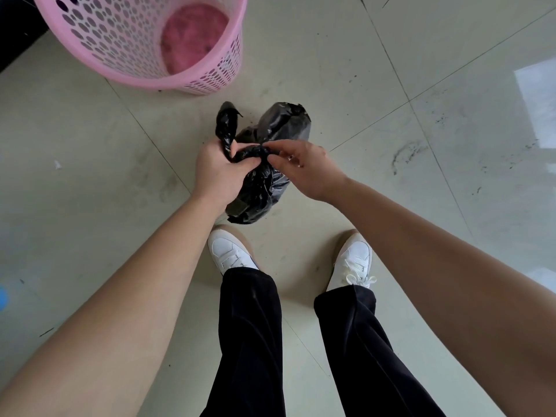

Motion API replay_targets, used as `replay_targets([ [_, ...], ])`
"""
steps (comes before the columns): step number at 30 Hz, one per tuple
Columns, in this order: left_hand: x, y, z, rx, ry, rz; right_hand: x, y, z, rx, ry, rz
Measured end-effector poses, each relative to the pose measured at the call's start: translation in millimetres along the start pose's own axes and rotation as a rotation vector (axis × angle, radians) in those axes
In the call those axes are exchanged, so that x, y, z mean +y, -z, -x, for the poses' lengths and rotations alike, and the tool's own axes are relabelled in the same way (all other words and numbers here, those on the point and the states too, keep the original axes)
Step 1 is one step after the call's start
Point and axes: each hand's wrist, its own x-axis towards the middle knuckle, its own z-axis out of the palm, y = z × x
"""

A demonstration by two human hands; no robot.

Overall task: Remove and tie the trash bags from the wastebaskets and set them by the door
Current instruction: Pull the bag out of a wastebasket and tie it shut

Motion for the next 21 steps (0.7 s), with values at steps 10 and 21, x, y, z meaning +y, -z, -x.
replay_targets([
  [10,-21,17,0,0.115,0.237,0.133,18,7,-10,0.07,-0.061,0.4],
  [21,77,55,90,-0.005,0.194,0.098,-38,54,81,-0.067,-0.199,0.369],
])
